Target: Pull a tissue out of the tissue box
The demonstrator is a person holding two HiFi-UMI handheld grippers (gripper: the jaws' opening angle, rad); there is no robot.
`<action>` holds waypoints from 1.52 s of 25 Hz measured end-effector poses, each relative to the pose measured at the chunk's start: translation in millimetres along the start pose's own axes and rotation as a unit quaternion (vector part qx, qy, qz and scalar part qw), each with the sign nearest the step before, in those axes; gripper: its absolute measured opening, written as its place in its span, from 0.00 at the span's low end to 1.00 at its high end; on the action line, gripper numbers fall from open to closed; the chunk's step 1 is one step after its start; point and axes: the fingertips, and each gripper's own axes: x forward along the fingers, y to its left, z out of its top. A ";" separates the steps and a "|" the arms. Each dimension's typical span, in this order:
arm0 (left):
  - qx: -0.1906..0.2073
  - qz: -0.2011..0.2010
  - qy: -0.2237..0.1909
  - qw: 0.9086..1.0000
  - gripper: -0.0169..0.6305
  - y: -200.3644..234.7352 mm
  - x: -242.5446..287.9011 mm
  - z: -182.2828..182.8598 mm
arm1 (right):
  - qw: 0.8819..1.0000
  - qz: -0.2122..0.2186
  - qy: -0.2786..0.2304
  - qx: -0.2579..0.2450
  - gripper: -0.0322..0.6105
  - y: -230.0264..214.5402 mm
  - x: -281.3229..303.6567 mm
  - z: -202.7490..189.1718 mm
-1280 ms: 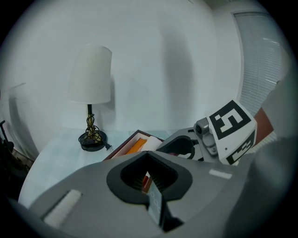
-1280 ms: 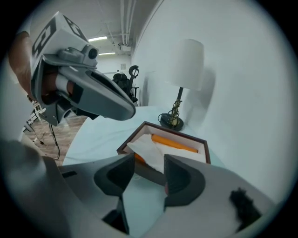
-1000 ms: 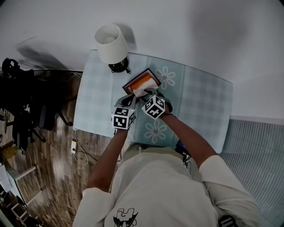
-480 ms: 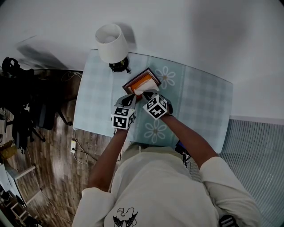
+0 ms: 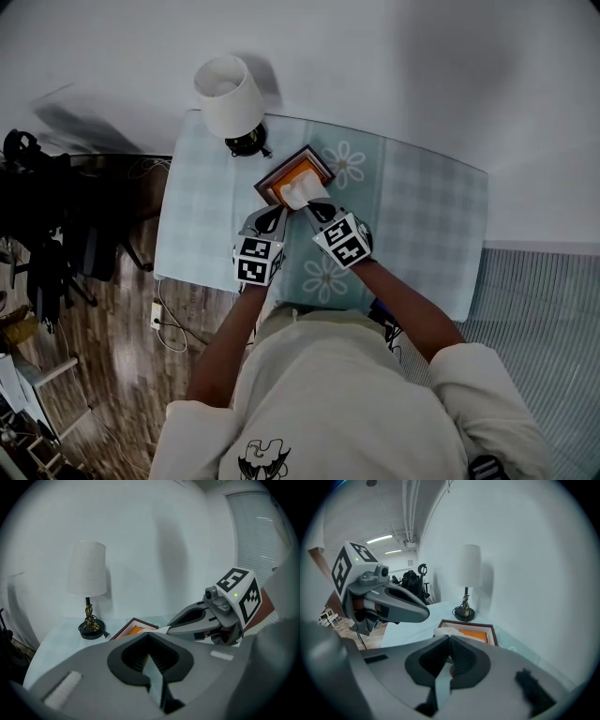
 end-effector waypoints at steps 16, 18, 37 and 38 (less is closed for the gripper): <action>0.010 -0.029 -0.094 0.995 0.04 -50.4 -66.7 66.7 | 0.988 -0.016 -0.122 0.093 0.07 15.5 -120.7 53.9; 0.008 -0.036 -0.111 0.993 0.04 -58.7 -77.2 76.3 | 0.983 -0.016 -0.145 0.112 0.07 18.0 -136.8 61.2; 0.028 -0.085 -0.140 0.986 0.04 -100.7 -109.6 95.8 | 0.954 -0.036 -0.231 0.188 0.07 32.9 -198.4 71.1; 0.029 -0.085 -0.142 0.986 0.04 -101.3 -110.0 97.6 | 0.955 -0.039 -0.224 0.188 0.07 32.6 -197.0 68.4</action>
